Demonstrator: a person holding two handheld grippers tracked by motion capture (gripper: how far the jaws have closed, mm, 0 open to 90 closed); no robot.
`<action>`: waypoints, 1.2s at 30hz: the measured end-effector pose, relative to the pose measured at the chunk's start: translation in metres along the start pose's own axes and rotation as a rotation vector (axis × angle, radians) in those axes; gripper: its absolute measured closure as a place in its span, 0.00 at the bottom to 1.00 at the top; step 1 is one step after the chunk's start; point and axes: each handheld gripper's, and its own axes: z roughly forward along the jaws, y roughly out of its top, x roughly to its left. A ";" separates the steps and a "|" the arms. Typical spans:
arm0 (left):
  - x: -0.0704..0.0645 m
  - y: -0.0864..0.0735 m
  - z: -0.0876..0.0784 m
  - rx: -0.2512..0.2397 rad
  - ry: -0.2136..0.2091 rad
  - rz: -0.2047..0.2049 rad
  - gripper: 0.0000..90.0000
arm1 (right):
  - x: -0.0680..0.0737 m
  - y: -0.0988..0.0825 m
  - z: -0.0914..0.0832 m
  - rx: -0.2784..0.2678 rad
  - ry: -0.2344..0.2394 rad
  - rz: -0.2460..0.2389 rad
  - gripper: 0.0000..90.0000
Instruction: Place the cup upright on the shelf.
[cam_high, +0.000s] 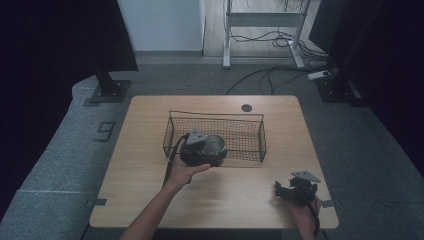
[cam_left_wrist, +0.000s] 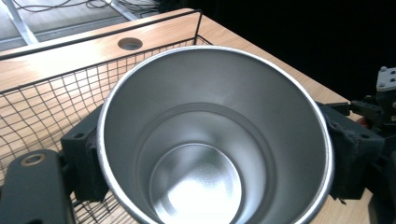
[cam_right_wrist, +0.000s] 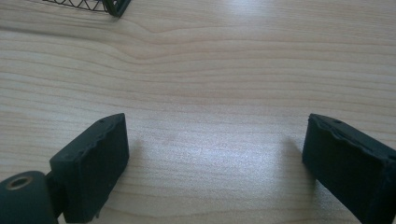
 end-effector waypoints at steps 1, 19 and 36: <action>0.001 0.001 0.000 0.000 0.002 0.001 0.16 | 0.000 0.000 0.000 0.000 0.000 0.000 0.08; 0.007 0.016 0.000 -0.012 0.010 0.009 0.16 | 0.000 0.000 0.000 0.000 -0.001 -0.003 0.08; 0.021 0.026 0.004 -0.014 0.032 0.000 0.16 | 0.000 0.000 0.000 -0.001 -0.001 -0.004 0.08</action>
